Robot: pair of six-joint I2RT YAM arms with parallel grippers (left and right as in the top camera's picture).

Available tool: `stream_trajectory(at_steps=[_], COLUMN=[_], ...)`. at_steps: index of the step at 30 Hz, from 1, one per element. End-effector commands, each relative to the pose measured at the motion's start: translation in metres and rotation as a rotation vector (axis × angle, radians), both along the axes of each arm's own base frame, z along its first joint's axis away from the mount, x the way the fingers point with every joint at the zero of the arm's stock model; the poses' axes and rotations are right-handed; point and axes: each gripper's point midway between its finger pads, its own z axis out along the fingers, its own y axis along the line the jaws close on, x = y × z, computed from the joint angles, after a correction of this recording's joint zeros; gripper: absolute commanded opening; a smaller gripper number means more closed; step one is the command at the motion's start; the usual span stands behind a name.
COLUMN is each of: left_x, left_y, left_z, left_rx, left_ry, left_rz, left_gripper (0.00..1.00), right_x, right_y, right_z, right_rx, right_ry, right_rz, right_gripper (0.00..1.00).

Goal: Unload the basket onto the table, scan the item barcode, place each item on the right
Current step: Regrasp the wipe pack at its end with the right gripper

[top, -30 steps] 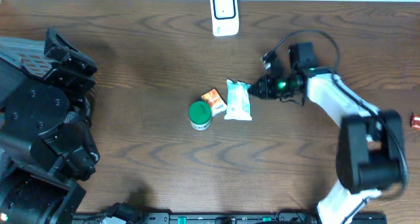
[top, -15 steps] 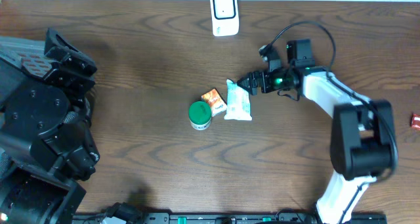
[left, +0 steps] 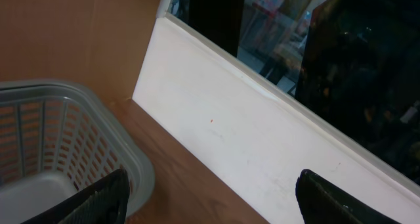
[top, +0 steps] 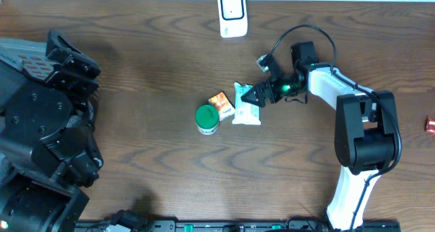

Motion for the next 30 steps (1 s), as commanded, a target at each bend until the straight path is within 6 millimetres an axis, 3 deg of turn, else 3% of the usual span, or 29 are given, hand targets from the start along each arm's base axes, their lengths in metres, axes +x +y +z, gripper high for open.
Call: stream_trajectory(at_steps=[1, 5, 9, 11, 17, 18, 20, 22, 26, 30], left_x=[-0.002, -0.002, -0.002, -0.002, -0.002, -0.002, -0.003, -0.002, -0.003, -0.002], left_y=[0.004, 0.004, 0.004, 0.004, 0.004, 0.004, 0.004, 0.004, 0.004, 0.004], left_z=[0.002, 0.002, 0.002, 0.002, 0.002, 0.002, 0.002, 0.002, 0.002, 0.002], left_rx=[0.013, 0.013, 0.013, 0.013, 0.013, 0.013, 0.013, 0.013, 0.013, 0.013], left_ry=[0.001, 0.001, 0.001, 0.0, 0.001, 0.001, 0.0, 0.0, 0.0, 0.001], left_rz=[0.018, 0.018, 0.018, 0.018, 0.018, 0.018, 0.018, 0.018, 0.018, 0.018], left_gripper=[0.82, 0.81, 0.82, 0.81, 0.82, 0.82, 0.81, 0.81, 0.82, 0.82], right_x=[-0.02, -0.036, -0.043, -0.041, -0.03, -0.031, -0.035, -0.04, -0.042, -0.037], right_y=[0.001, 0.001, 0.006, 0.008, 0.01, 0.012, 0.013, 0.012, 0.007, 0.003], right_z=[-0.021, -0.028, -0.038, -0.043, -0.048, -0.048, -0.049, -0.05, -0.05, -0.044], right_rx=[-0.053, -0.105, -0.186, -0.237, -0.306, -0.298, -0.284, -0.286, -0.287, -0.258], right_ry=[-0.026, -0.01, -0.011, -0.025, -0.073, -0.069, -0.052, -0.04, -0.011, 0.028], right_rz=[0.117, 0.18, 0.216, 0.213, 0.2, 0.203, 0.208, 0.223, 0.209, 0.148], right_gripper=[0.99, 0.97, 0.82, 0.99, 0.98, 0.89, 0.54, 0.28, 0.05, 0.01])
